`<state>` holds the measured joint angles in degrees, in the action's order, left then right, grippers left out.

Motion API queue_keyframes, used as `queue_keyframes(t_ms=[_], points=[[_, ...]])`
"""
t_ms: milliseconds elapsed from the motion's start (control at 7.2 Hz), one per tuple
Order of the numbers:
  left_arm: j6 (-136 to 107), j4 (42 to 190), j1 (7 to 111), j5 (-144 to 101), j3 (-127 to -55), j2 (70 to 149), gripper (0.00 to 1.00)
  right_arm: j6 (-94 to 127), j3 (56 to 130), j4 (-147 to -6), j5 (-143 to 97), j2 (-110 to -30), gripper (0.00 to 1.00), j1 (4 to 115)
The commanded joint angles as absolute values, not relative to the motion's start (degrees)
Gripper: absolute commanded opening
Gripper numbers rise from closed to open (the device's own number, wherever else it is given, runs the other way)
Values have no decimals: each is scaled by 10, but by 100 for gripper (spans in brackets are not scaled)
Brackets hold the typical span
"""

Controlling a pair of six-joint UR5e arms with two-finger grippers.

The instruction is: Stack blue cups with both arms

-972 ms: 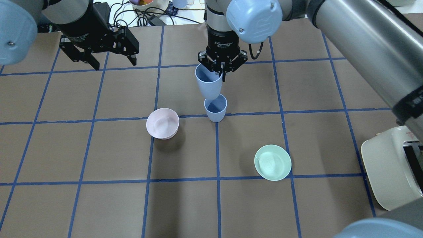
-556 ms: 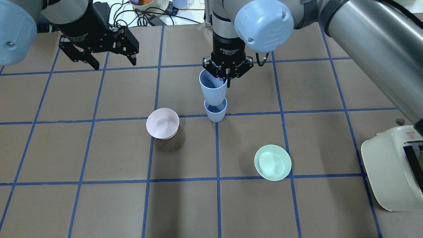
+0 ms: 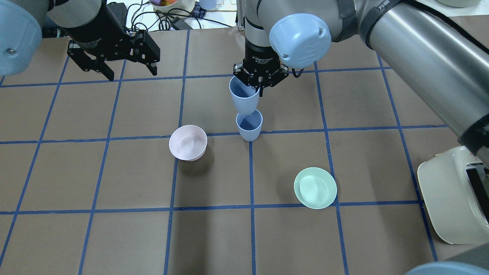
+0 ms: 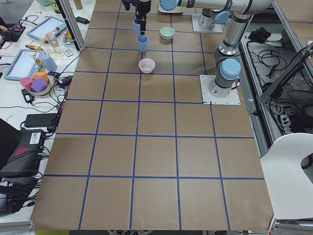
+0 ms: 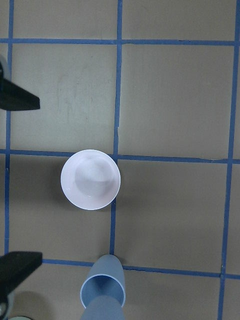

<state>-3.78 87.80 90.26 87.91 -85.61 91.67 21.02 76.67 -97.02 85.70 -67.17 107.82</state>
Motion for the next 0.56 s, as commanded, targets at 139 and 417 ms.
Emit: queue_keyframes(t_ms=[139,417], points=[[-38,879,903,880,-856,916,100,212,772,-967,876,-657,0,1078],[-38,880,903,880,-856,915,100,212,774,-967,874,-656,0,1078]])
